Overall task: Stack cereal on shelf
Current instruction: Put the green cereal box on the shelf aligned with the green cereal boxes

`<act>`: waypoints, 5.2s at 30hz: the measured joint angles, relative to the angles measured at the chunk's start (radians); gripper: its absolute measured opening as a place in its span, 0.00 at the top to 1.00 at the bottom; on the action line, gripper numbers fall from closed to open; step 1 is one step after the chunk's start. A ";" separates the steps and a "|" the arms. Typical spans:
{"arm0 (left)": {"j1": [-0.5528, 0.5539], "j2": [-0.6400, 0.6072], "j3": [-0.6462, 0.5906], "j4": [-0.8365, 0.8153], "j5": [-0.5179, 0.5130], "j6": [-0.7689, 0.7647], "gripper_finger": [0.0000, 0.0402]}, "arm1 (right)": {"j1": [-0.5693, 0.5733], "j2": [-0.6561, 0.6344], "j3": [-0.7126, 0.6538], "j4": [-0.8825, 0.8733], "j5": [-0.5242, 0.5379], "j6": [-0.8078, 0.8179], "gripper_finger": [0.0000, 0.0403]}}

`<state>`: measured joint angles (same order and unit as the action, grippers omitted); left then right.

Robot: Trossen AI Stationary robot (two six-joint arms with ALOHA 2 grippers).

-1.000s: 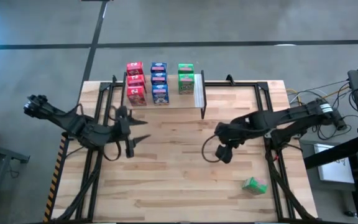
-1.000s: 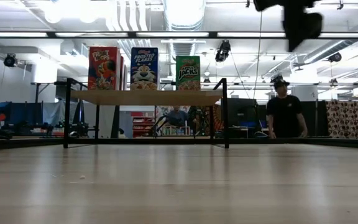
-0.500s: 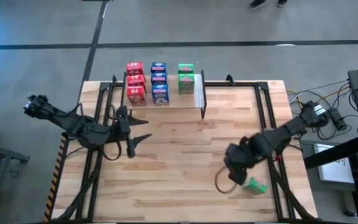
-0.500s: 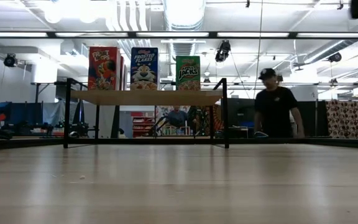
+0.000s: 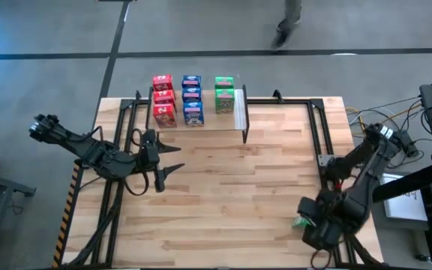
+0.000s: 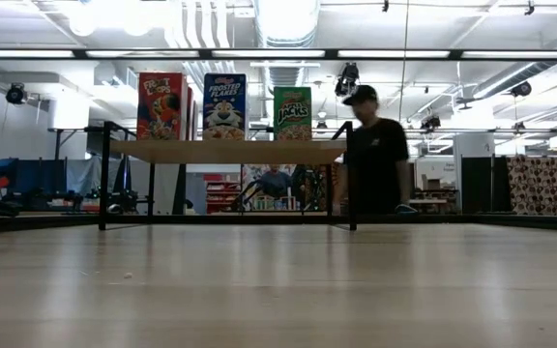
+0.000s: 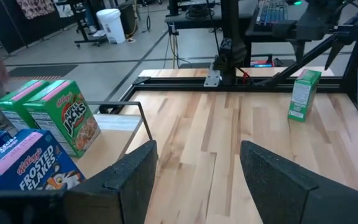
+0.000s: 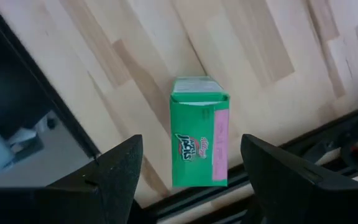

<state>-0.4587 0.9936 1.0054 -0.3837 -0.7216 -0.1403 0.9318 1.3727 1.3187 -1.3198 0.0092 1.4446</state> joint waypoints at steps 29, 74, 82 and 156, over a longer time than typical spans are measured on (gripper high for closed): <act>0.000 0.002 0.000 0.001 0.000 0.000 0.46 | 0.140 0.103 -0.083 0.036 0.125 0.073 0.36; 0.000 0.002 0.000 0.001 -0.001 0.000 0.46 | -0.274 0.063 0.130 0.106 0.252 -0.418 0.58; 0.000 0.002 0.000 0.001 -0.002 0.000 0.46 | -0.525 0.063 0.284 0.107 0.250 -0.779 0.58; 0.000 0.002 0.000 0.013 -0.056 0.023 0.46 | -1.188 0.496 0.949 -0.029 0.122 -1.826 0.60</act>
<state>-0.4583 0.9955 1.0054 -0.3706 -0.7773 -0.1173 -0.2562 1.8687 2.2673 -1.3492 0.1310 -0.3817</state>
